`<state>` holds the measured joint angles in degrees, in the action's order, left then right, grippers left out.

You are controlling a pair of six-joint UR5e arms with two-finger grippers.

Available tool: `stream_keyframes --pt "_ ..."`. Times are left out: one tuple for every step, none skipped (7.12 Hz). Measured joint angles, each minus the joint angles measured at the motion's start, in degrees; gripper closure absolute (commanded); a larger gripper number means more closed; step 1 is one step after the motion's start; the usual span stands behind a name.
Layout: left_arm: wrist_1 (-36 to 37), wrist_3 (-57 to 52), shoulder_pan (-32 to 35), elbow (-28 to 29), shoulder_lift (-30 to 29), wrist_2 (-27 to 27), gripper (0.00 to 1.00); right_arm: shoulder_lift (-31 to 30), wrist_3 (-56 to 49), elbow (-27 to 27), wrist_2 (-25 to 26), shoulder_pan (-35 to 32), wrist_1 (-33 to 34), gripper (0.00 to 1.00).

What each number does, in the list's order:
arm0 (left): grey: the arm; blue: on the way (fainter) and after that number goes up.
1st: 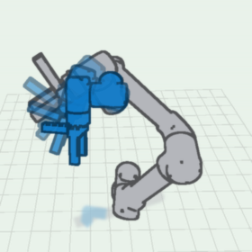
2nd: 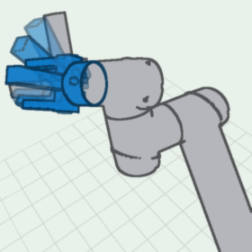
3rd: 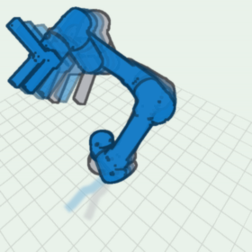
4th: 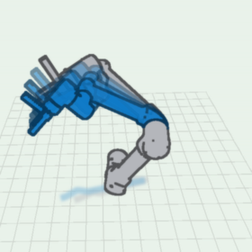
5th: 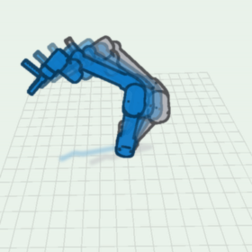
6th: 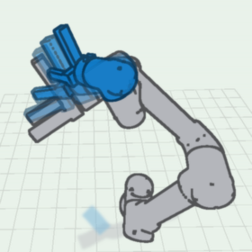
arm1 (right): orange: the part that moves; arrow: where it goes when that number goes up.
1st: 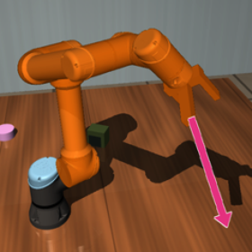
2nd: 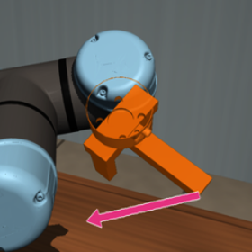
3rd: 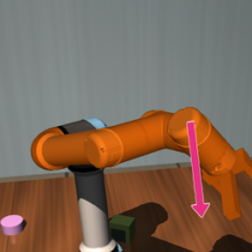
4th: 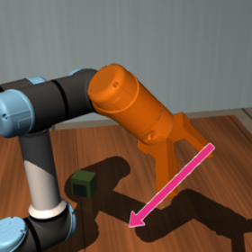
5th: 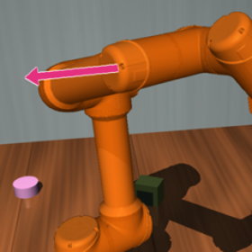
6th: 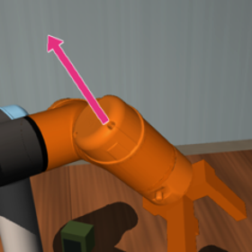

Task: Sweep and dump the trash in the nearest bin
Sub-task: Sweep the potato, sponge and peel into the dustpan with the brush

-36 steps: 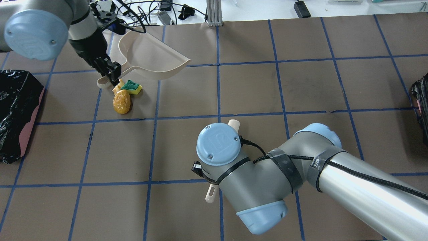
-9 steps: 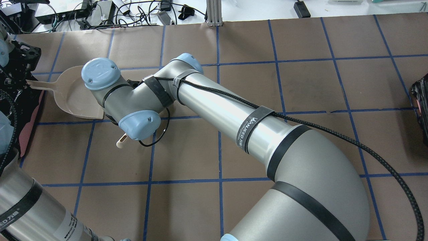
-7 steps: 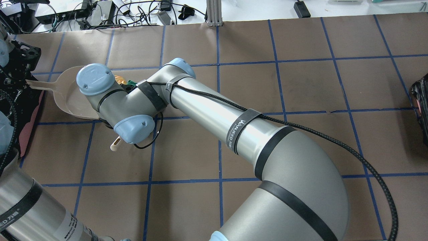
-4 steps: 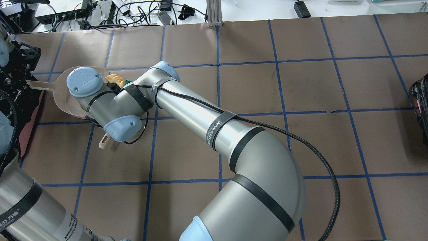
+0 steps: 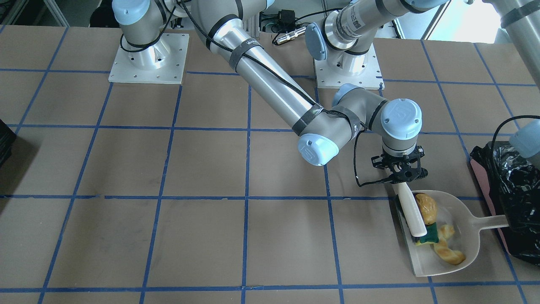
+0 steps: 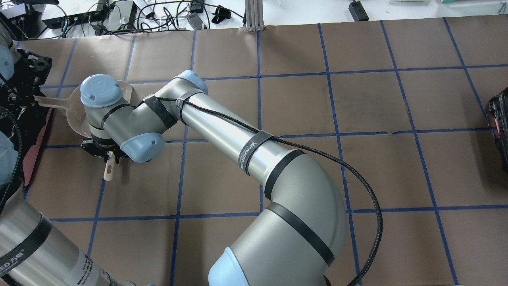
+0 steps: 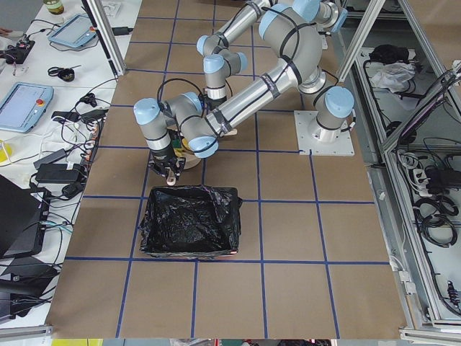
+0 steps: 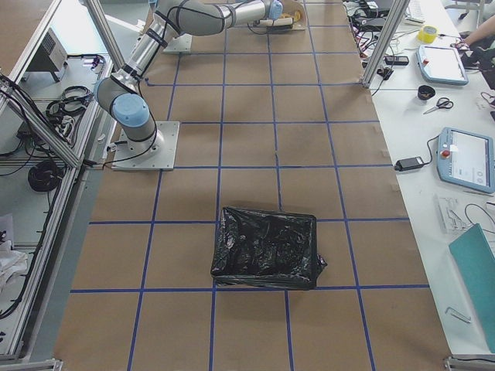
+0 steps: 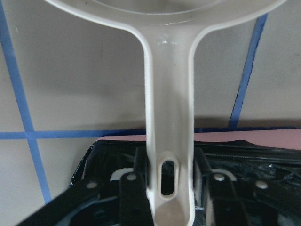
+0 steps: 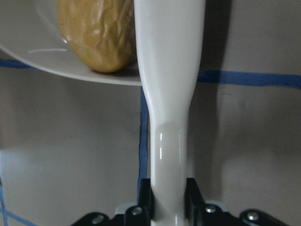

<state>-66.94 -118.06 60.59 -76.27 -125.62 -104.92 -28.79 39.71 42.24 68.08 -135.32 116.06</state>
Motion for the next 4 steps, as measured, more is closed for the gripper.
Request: stream_keyframes --pt "0.05 0.1 0.53 -0.45 0.09 0.06 0.92 0.0 -6.79 -0.13 -1.84 0.24 -1.3 1.0" --pt "0.08 0.03 0.78 -0.65 0.09 0.45 0.92 -0.42 -12.11 0.05 -2.73 0.57 -3.05 1.0" --pt "0.09 -0.15 0.88 -0.78 0.03 1.28 0.92 -1.34 -13.32 0.72 -2.79 1.02 -4.26 1.0" --pt "0.12 -0.26 0.9 -0.87 -0.02 2.11 0.92 -2.8 -10.49 1.73 -1.86 1.68 -5.38 1.0"
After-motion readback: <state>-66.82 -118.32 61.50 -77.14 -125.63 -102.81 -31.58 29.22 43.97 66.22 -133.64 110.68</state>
